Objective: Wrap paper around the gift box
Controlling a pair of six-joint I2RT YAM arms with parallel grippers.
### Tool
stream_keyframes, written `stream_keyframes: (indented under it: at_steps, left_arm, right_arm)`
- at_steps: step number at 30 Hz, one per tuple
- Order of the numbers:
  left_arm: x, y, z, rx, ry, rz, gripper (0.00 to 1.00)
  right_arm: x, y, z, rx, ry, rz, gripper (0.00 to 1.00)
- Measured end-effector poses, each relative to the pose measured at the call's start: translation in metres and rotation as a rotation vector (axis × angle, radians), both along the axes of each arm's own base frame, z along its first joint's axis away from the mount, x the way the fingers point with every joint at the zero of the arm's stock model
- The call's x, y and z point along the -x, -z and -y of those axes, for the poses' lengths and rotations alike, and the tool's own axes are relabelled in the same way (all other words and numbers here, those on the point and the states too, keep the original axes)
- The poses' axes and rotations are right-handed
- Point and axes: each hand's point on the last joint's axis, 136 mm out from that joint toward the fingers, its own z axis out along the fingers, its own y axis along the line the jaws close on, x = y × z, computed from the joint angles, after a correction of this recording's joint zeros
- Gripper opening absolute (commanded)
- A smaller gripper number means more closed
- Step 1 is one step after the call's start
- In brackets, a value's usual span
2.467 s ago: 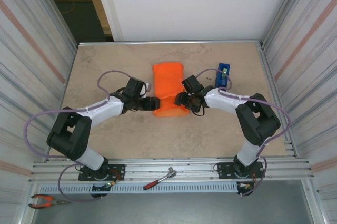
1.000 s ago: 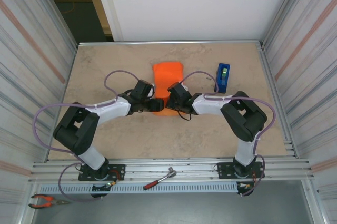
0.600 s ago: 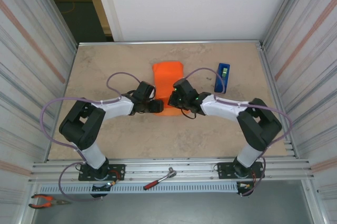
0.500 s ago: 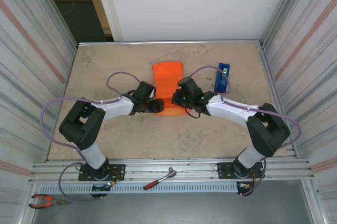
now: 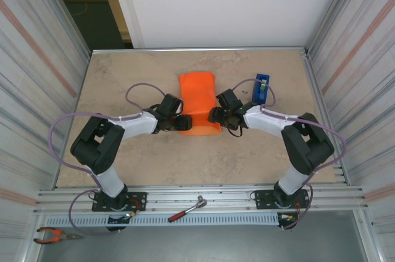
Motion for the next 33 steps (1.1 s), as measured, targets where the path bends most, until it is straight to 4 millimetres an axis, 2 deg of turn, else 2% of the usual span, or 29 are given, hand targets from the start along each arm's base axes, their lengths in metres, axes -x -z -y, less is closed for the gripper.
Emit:
stream_keyframes:
  at_steps: [4, 7, 8, 10, 11, 12, 13, 14, 15, 17, 19, 20, 22, 25, 27, 28, 30, 33]
  left_arm:
    - [-0.001, -0.002, 0.003, 0.008, -0.004, 0.001, 0.53]
    - [-0.001, -0.004, 0.008, 0.02, -0.001, 0.001, 0.33]
    - [0.0, -0.004, 0.01, 0.024, 0.002, -0.001, 0.28]
    - [0.002, -0.002, 0.013, 0.023, 0.01, -0.004, 0.26]
    - [0.003, -0.002, 0.013, 0.021, 0.011, -0.006, 0.26]
    - [0.003, -0.002, 0.013, 0.022, 0.01, -0.008, 0.27]
    - [0.003, -0.002, 0.013, 0.022, 0.009, -0.008, 0.29]
    - [0.003, -0.002, 0.013, 0.024, 0.007, -0.009, 0.29]
    - [0.003, -0.002, 0.014, 0.025, 0.006, -0.01, 0.28]
    - [0.004, -0.002, 0.015, 0.03, 0.0, -0.014, 0.11]
    - [0.006, -0.001, 0.016, 0.03, 0.001, -0.015, 0.05]
    - [0.006, -0.001, 0.017, 0.029, 0.002, -0.015, 0.05]
    - [0.006, -0.001, 0.016, 0.024, 0.0, -0.013, 0.08]
    - [0.008, 0.0, 0.014, 0.018, -0.008, -0.015, 0.38]
    - [0.01, -0.001, 0.014, 0.019, -0.012, -0.019, 0.49]
    - [0.01, -0.002, 0.013, 0.02, -0.015, -0.016, 0.51]
    - [0.01, -0.006, 0.011, 0.023, -0.024, -0.01, 0.47]
    - [0.011, -0.013, 0.01, 0.031, -0.025, 0.002, 0.24]
  right_arm:
    - [-0.004, 0.011, -0.008, 0.023, -0.017, -0.017, 0.38]
    - [-0.004, 0.011, -0.019, 0.035, -0.033, -0.01, 0.15]
    - [-0.003, 0.011, -0.022, 0.038, -0.039, -0.005, 0.11]
    - [-0.001, 0.009, -0.027, 0.045, -0.038, 0.001, 0.12]
    - [0.001, 0.01, -0.028, 0.051, -0.035, 0.0, 0.18]
    - [0.002, 0.01, -0.028, 0.052, -0.03, -0.003, 0.37]
    - [0.003, 0.011, -0.028, 0.053, -0.025, -0.005, 0.49]
    - [0.003, 0.011, -0.029, 0.053, -0.024, -0.005, 0.51]
    - [0.003, 0.011, -0.028, 0.055, -0.019, -0.005, 0.52]
    - [0.003, 0.011, -0.027, 0.058, -0.01, -0.005, 0.5]
    - [0.003, 0.011, -0.027, 0.061, -0.005, -0.004, 0.34]
    - [0.004, 0.011, -0.026, 0.061, 0.004, -0.006, 0.3]
    - [0.005, 0.012, -0.026, 0.065, 0.005, -0.009, 0.14]
    - [0.009, 0.014, -0.026, 0.071, 0.009, -0.02, 0.06]
    - [0.012, 0.016, -0.025, 0.072, 0.013, -0.026, 0.02]
    - [0.013, 0.017, -0.024, 0.072, 0.016, -0.029, 0.0]
    - [0.016, 0.018, -0.023, 0.07, 0.018, -0.032, 0.0]
    - [0.018, 0.017, -0.023, 0.064, 0.015, -0.031, 0.0]
